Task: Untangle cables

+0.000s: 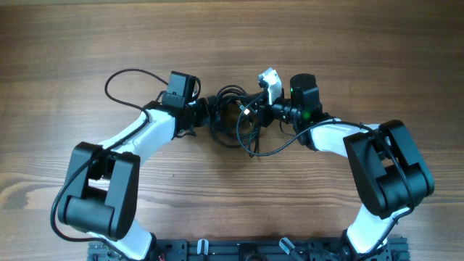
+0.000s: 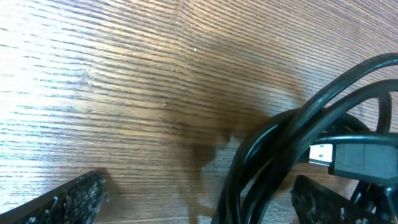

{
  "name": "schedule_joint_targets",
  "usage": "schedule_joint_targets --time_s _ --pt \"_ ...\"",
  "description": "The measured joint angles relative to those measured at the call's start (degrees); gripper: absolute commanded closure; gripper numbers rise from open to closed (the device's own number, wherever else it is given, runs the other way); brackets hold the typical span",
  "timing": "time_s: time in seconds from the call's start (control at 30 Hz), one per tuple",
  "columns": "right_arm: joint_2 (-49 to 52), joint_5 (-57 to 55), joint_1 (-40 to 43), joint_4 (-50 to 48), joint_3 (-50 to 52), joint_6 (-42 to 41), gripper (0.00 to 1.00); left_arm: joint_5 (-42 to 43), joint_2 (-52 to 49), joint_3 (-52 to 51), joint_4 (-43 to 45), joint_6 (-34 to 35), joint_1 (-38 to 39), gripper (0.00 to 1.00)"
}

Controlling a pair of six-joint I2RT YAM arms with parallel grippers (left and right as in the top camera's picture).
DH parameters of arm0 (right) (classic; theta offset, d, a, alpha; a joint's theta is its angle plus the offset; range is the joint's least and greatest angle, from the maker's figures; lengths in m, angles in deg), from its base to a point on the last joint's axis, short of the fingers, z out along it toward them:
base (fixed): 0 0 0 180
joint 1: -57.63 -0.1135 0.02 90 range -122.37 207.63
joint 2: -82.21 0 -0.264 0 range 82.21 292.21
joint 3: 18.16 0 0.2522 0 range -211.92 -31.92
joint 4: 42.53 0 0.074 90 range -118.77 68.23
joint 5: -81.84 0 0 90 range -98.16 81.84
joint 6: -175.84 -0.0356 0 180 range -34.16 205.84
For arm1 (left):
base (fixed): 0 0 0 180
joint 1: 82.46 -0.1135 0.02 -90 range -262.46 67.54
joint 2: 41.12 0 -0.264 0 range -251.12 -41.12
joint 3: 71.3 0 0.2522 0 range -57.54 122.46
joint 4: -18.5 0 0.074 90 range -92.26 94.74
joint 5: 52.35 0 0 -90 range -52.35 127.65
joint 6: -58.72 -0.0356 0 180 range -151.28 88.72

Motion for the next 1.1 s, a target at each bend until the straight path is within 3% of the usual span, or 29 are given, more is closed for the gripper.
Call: schedule_joint_targets --time_s 0.57,0.9,1.1 --pt "0.0 0.46 0.02 -6.1 0.0 -4.5 0.96 -7.78 -0.28 1.62 -8.98 -1.64 0.5 0.0" --pt "0.0 -3.32 4.24 -5.51 0.0 -23.1 0.95 -9.79 -0.28 1.64 -10.4 -1.6 0.5 0.0" --pt "0.04 -10.6 5.11 7.17 0.0 -30.93 0.85 -9.84 -0.28 1.64 -10.4 -1.62 0.48 0.0"
